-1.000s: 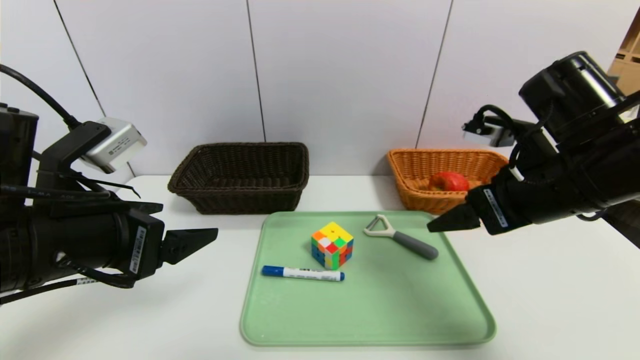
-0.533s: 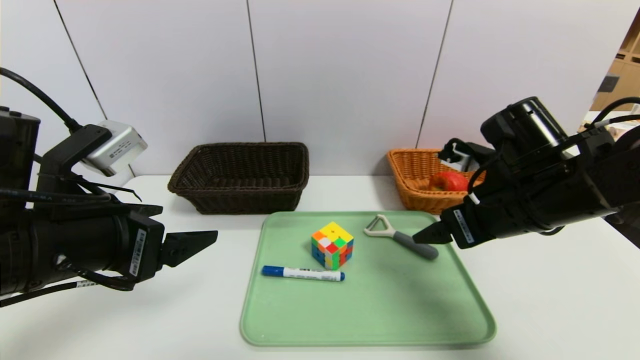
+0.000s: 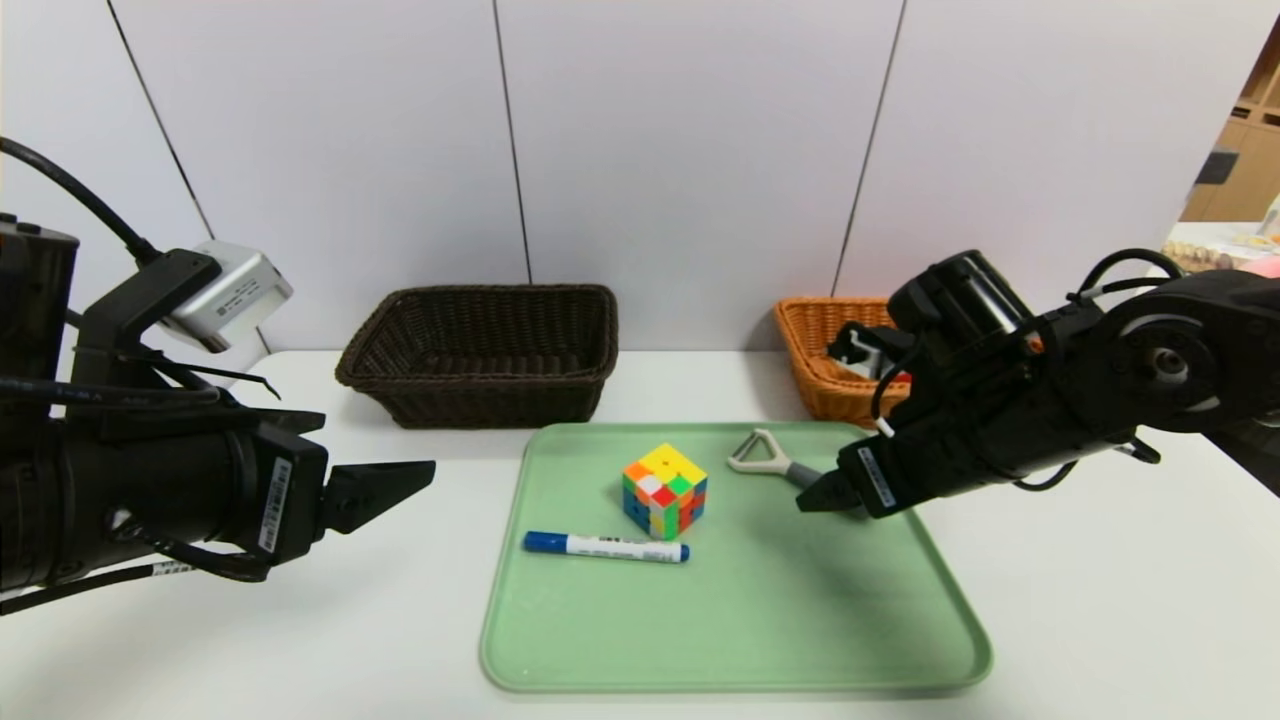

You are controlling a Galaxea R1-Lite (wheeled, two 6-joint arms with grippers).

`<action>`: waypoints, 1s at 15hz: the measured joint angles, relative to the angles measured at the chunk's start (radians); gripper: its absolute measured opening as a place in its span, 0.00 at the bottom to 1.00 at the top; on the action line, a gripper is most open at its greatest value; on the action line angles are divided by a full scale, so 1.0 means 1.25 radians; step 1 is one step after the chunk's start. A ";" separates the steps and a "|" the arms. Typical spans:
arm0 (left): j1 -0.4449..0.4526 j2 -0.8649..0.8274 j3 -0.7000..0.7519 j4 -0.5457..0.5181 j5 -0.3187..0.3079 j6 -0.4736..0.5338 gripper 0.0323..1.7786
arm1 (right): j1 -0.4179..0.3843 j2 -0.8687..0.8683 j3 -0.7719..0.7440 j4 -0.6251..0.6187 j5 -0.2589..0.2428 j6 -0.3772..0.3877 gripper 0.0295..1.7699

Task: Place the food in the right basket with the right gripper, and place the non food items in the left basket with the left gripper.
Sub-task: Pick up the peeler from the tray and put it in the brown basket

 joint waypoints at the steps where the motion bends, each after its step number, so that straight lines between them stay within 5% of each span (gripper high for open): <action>1: 0.001 0.000 0.000 0.000 0.000 0.000 0.95 | 0.001 0.011 0.000 0.000 0.002 0.002 0.96; 15: 0.001 0.006 0.009 0.000 -0.001 -0.001 0.95 | 0.006 0.093 0.001 -0.070 0.034 0.045 0.96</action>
